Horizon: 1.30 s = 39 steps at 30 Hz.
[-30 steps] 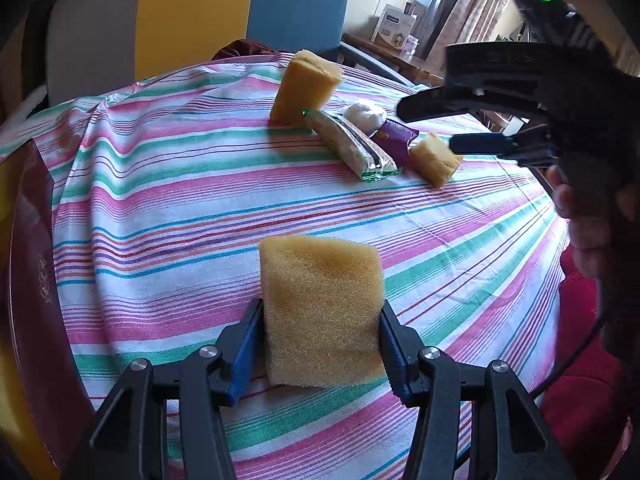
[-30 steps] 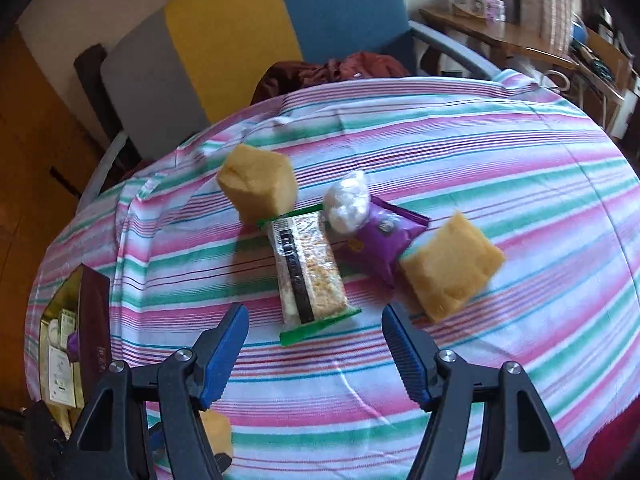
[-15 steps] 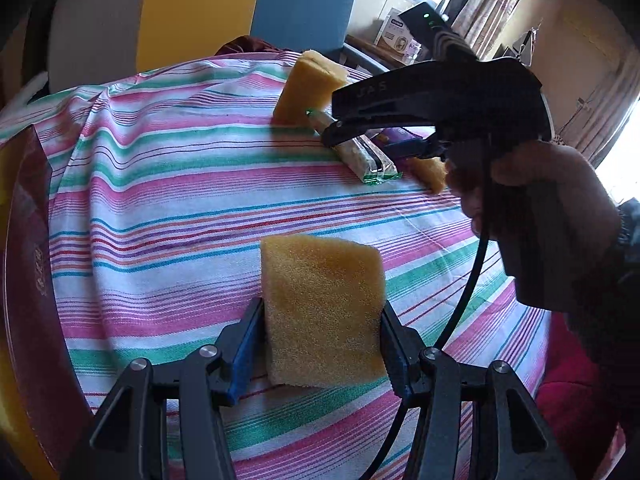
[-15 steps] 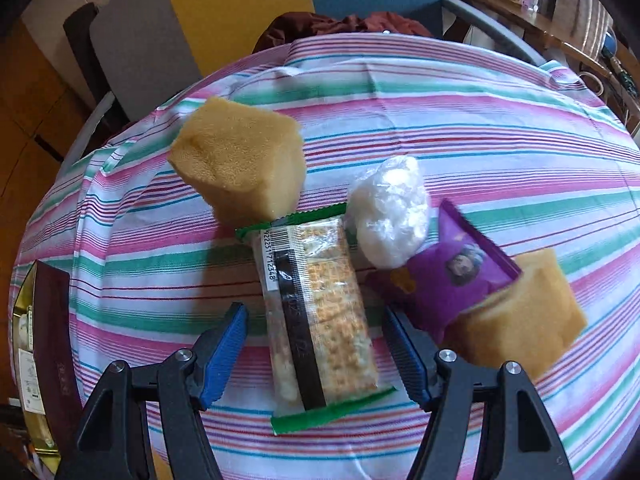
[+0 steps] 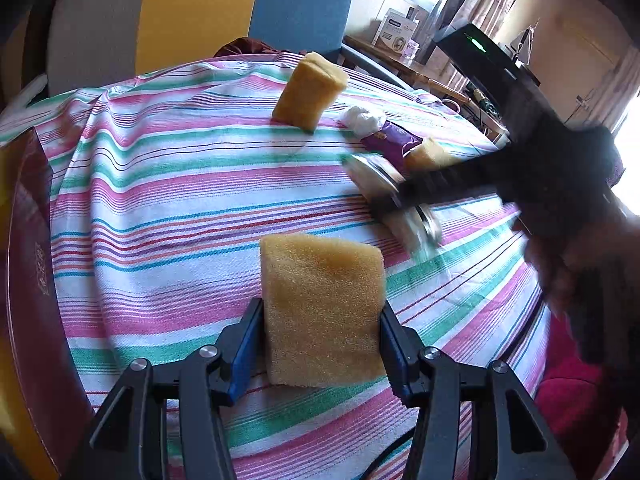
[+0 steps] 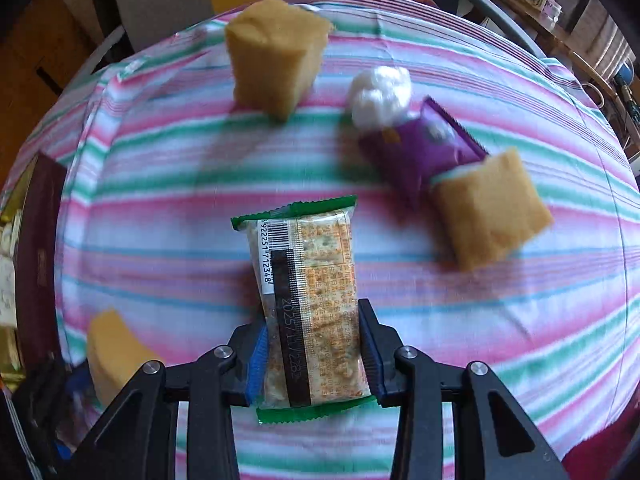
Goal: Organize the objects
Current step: 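Hold sponge with left gripper while right gripper grasps the cracker packet, then lower the yellow sponge into the tray and open the left gripper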
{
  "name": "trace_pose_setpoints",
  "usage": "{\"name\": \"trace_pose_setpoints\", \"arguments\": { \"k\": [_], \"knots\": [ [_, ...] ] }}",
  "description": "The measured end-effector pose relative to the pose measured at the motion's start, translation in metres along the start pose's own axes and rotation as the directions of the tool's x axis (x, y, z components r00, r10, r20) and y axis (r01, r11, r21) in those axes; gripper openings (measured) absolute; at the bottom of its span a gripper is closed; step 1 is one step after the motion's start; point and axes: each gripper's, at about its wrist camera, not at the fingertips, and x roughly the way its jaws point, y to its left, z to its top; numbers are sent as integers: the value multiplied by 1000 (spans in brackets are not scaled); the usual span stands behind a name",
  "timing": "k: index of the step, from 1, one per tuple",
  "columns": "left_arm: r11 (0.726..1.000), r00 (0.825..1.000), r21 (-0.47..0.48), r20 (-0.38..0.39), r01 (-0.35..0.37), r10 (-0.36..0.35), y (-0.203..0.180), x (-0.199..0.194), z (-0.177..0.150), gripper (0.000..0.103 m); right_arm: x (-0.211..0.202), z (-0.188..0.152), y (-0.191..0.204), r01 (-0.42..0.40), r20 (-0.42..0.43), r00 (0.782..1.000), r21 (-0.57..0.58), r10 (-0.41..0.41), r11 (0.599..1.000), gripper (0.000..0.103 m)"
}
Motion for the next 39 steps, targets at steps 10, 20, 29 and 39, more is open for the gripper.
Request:
{"name": "trace_pose_setpoints", "arguments": {
  "k": [10, 20, 29, 39],
  "knots": [
    [999, 999, 33, 27, -43, 42, -2, -20, 10, 52, -5, -26, -11, -22, 26, 999, 13, 21, 1000, 41],
    [999, 991, 12, 130, -47, 45, 0, -81, 12, 52, -8, -33, -17, -12, 49, 999, 2, 12, 1000, 41],
    [977, 984, -196, 143, -81, 111, 78, -143, 0, 52, -8, -30, -12, 2, 55, 999, -6, -2, 1000, 41],
    [928, 951, -236, 40, -290, 307, 160, -165, -52, 52, -7, -33, -2, 12, 57, 998, -12, -11, 1000, 41]
  ]
}}
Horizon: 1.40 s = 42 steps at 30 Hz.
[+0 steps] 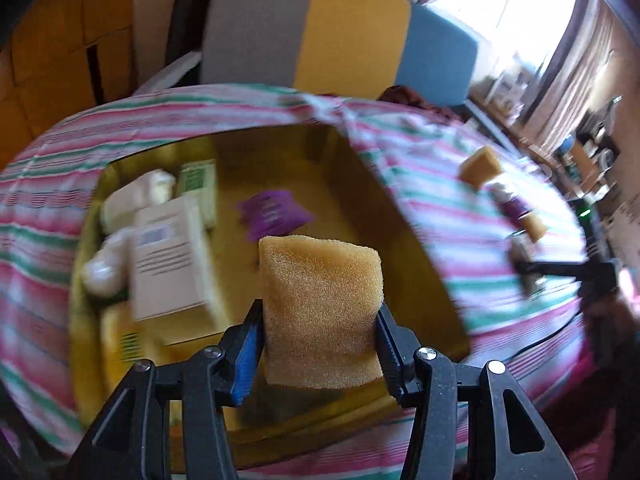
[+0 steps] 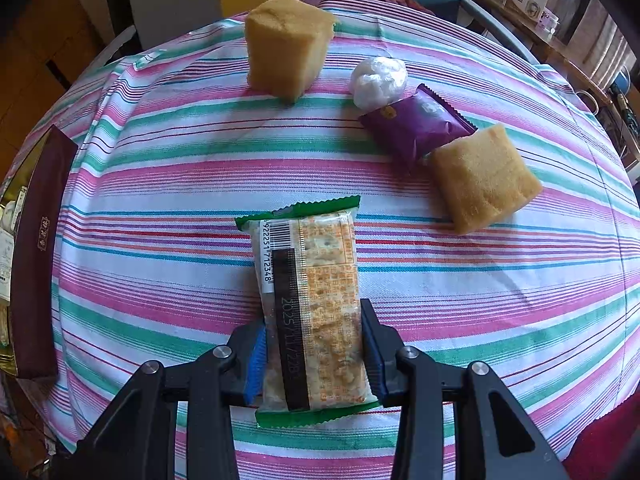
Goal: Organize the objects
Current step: 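Lower the yellow sponge into the tray and open the left gripper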
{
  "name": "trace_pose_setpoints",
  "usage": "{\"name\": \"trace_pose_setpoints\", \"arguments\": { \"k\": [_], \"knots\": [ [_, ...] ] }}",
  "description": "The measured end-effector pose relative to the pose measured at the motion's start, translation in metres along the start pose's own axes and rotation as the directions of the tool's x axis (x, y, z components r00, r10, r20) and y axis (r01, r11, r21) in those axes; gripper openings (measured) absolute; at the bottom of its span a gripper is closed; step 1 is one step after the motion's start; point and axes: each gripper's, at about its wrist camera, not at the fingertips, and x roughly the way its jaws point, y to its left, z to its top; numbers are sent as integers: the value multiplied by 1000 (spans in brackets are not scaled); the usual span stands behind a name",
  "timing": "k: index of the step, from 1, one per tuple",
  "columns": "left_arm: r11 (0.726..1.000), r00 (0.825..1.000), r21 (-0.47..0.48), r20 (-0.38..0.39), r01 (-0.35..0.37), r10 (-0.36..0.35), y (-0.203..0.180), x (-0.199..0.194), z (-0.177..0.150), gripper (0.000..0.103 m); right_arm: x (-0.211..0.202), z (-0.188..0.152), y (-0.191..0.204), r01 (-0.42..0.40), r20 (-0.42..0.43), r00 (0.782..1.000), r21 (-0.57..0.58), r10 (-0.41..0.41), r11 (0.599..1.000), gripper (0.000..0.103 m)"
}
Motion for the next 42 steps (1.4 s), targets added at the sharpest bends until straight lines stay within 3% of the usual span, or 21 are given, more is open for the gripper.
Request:
{"name": "trace_pose_setpoints", "arguments": {
  "k": [6, 10, 16, 19, 27, 31, 42],
  "knots": [
    [997, 997, 61, -50, -50, 53, 25, 12, -17, 52, -1, 0, 7, 7, 2, 1000, 0, -7, 1000, 41],
    [995, 996, 94, -74, -40, 47, 32, 20, -26, 53, 0, -1, 7, 8, 3, 1000, 0, -8, 1000, 41],
    [995, 997, 96, -55, -39, 45, 36, 13, -30, 63, 0, -1, 7, 9, 3, 1000, 0, -9, 1000, 41],
    [997, 998, 72, -53, -40, 44, 41, 7, -36, 63, 0, -1, 6, 9, 3, 1000, 1, -9, 1000, 41],
    [995, 995, -35, 29, -96, 97, 50, -20, -39, 63, -1, -1, 8, 15, 5, 1000, -4, -15, 1000, 41],
    [979, 977, -74, 87, -188, 194, 46, -34, -36, 64, -2, -1, 10, 28, 9, 1000, -10, -28, 1000, 41],
    [962, 953, -82, 135, -262, 271, 44, -47, -37, 65, -6, -4, 28, 18, 1, 1000, -5, -18, 1000, 40]
  ]
}}
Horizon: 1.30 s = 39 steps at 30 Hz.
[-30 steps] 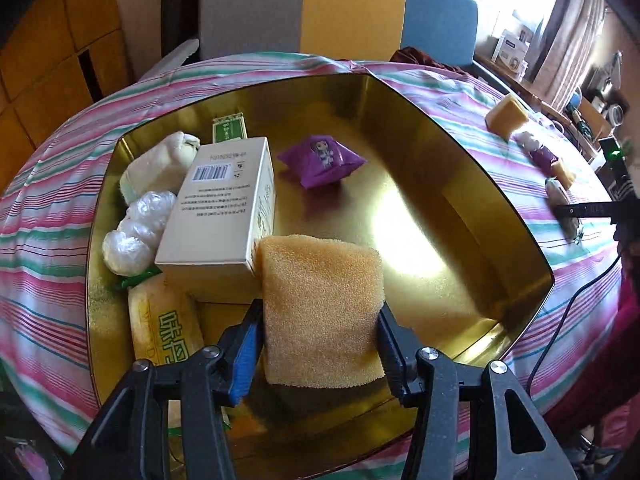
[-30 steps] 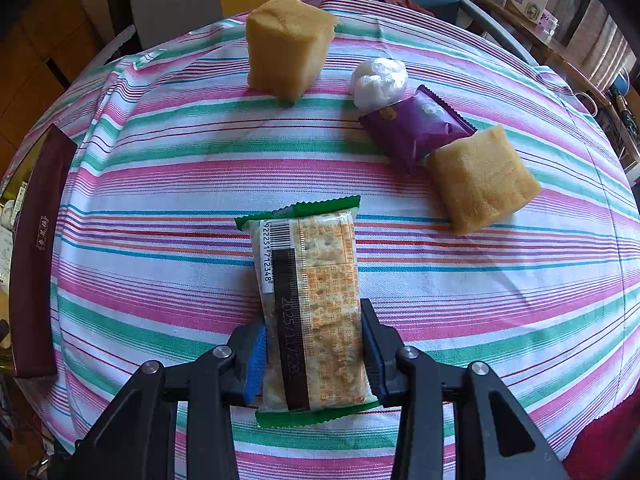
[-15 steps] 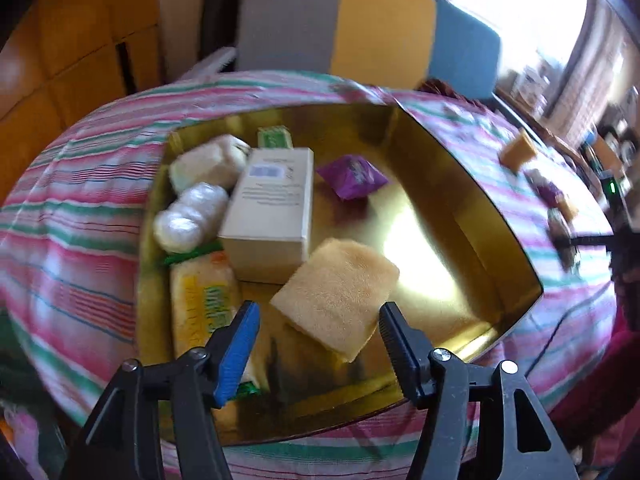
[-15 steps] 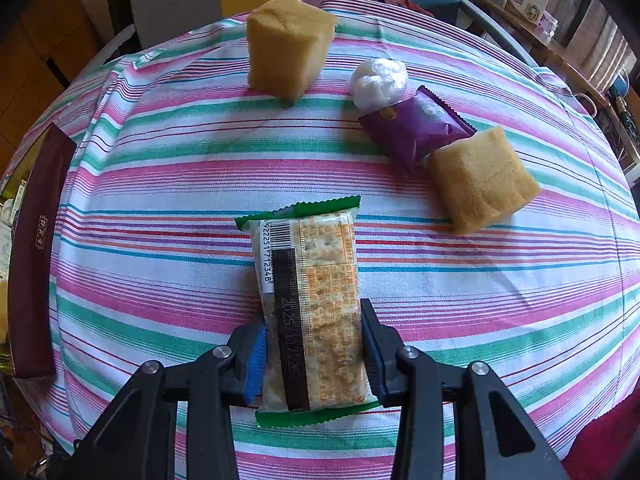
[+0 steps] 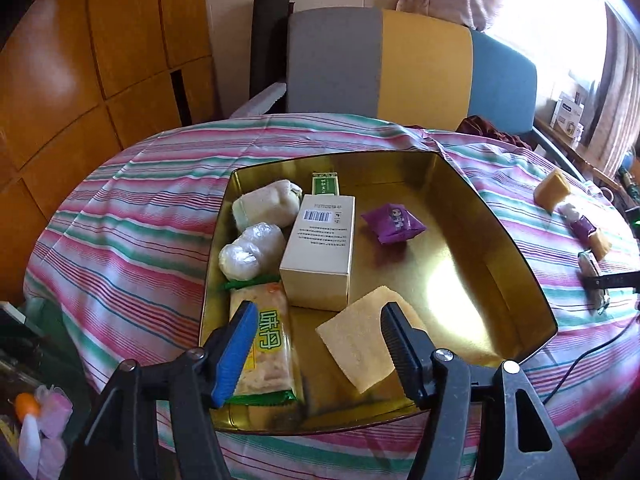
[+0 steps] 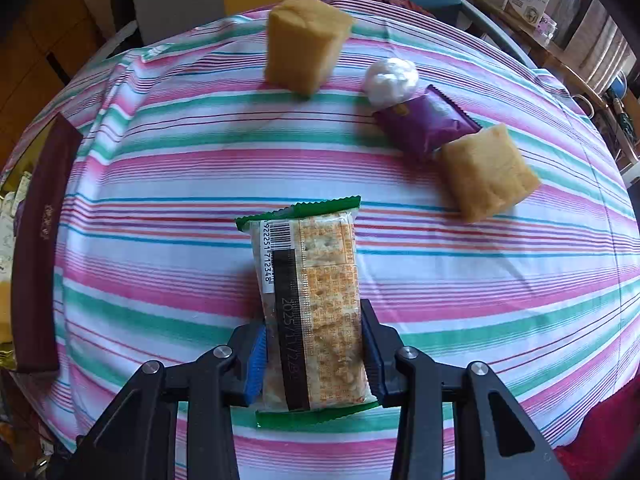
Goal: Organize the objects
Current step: 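Lower the yellow sponge into the tray and open the left gripper, then carry the cracker packet into the tray beside the white box, release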
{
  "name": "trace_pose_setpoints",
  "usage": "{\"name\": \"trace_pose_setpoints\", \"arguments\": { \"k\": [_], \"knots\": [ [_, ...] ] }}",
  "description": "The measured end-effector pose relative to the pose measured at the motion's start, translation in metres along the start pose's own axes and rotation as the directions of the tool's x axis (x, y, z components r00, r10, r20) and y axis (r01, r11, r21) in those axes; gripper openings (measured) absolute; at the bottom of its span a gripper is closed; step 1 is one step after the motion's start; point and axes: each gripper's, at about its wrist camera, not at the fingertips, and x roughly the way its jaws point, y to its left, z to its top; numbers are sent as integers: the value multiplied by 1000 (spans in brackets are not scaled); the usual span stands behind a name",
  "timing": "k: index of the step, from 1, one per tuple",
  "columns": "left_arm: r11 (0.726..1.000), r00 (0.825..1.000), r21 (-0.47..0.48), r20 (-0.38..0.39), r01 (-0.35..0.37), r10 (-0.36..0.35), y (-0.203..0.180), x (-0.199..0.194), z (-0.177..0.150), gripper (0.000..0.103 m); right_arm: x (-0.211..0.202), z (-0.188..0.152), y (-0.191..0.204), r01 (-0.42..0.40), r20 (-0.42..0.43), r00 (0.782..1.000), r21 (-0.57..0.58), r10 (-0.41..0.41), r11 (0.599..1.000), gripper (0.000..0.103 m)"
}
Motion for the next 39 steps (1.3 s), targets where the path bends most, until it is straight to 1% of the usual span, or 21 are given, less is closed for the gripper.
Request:
{"name": "trace_pose_setpoints", "arguments": {
  "k": [3, 8, 9, 12, 15, 17, 21, 23, 26, 28, 29, 31, 32, 34, 36, 38, 39],
  "knots": [
    [1000, 1000, 0, 1, -2, 2, 0, 0, -1, 65, -6, 0, 11, -46, 3, 999, 3, 46, 999, 40],
    [1000, 1000, -4, 4, -8, 8, 3, 0, -2, 65, -24, -5, 39, -107, 40, 993, -22, 108, 994, 40],
    [1000, 1000, -7, 4, -9, 9, 4, 1, -2, 65, -30, -10, 48, -116, 50, 992, -36, 118, 993, 40],
    [1000, 1000, -18, -2, -10, 10, 8, 2, -4, 65, -42, -7, 67, -141, 79, 986, -83, 147, 987, 40],
    [1000, 1000, -24, -5, -12, 12, 10, 3, -5, 65, -62, -7, 94, -166, 111, 977, -144, 183, 975, 40],
    [999, 1000, -29, -8, -13, 13, 12, 3, -6, 65, -67, -4, 115, -180, 122, 971, -183, 204, 967, 40],
    [999, 1000, -36, -8, -16, 16, 14, 4, -7, 65, -91, -7, 157, -220, 119, 958, -281, 261, 934, 40],
    [999, 1000, -44, -5, -19, 18, 17, 3, -7, 67, -97, -6, 185, -235, 101, 954, -342, 284, 910, 40],
    [997, 1000, -68, 9, -27, 27, 24, 1, -5, 71, -99, -6, 229, -255, 51, 950, -439, 307, 861, 40],
    [997, 999, -75, 11, -31, 32, 28, 1, -5, 71, -93, -5, 259, -263, -1, 953, -494, 303, 828, 40],
    [996, 999, -81, 12, -35, 37, 30, 1, -4, 71, -89, -5, 271, -276, -29, 951, -532, 309, 800, 40],
    [995, 999, -94, 12, -38, 39, 36, 1, -4, 71, -75, -3, 295, -260, -77, 961, -573, 265, 777, 40],
    [994, 999, -101, 11, -39, 40, 39, 1, -4, 71, -68, -2, 303, -249, -95, 966, -588, 240, 769, 40],
    [993, 999, -112, 11, -40, 41, 43, 1, -4, 71, -50, 5, 317, -226, -131, 974, -598, 184, 769, 40],
    [991, 999, -125, 10, -39, 41, 47, 1, -4, 71, -35, 11, 327, -206, -159, 978, -604, 138, 770, 40],
    [990, 999, -138, 8, -35, 37, 51, 1, -4, 71, -19, 13, 336, -198, -199, 976, -618, 92, 761, 40],
    [989, 999, -142, 6, -32, 34, 52, 1, -4, 71, -12, 13, 340, -183, -203, 977, -623, 68, 761, 40]
  ]
}}
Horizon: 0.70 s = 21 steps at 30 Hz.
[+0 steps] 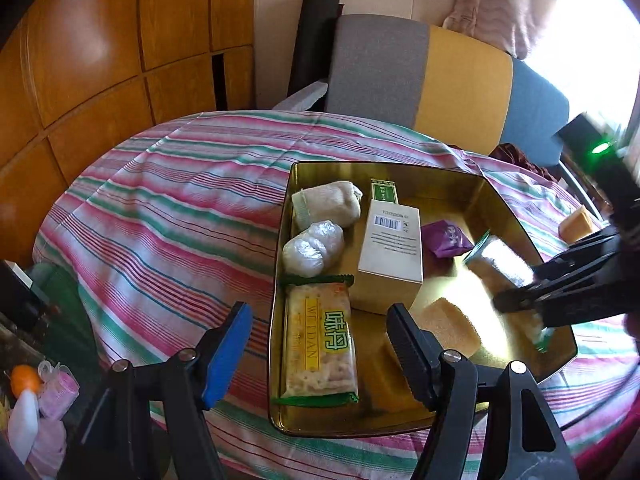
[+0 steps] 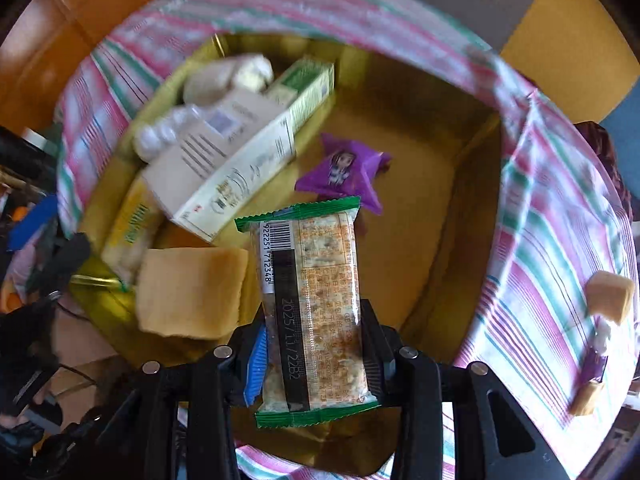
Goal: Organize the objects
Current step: 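Carry the cracker packet into the tray beside the white box, release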
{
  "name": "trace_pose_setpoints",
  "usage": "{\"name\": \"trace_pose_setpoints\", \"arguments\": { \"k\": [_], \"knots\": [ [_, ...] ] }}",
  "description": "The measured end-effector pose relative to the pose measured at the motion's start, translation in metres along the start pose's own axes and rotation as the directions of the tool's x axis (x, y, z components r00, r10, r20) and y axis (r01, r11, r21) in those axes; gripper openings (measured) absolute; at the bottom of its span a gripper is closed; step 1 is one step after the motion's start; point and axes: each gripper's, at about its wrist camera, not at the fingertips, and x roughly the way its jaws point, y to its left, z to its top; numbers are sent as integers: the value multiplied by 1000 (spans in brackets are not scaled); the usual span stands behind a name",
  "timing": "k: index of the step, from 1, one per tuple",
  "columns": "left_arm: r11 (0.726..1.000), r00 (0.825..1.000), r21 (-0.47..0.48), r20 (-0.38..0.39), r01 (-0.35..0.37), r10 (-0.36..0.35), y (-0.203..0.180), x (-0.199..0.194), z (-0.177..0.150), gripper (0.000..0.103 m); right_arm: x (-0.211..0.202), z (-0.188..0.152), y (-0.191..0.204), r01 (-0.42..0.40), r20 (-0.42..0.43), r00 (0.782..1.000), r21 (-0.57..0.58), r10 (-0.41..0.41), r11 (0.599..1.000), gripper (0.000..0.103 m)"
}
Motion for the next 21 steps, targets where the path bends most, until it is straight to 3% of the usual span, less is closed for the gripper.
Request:
{"name": "trace_pose_setpoints", "arguments": {
  "k": [3, 8, 14, 21],
  "knots": [
    [1000, 1000, -9, -7, 7, -7, 2, 2, -1, 71, 17, 12, 2, 25, -33, 999, 18, -24, 1000, 40],
    [1000, 1000, -21, -24, 15, -15, 4, 6, -1, 71, 32, 25, 5, -37, -15, 999, 88, 38, 995, 40],
    [999, 1000, -45, -16, 3, -4, 9, 4, -1, 77, 32, 18, 1, -118, 55, 992, 156, 110, 981, 46],
    [999, 1000, -33, 7, -10, 10, 8, 0, 0, 77, 4, -13, -8, -149, 182, 976, 173, 117, 974, 47]
  ]
}}
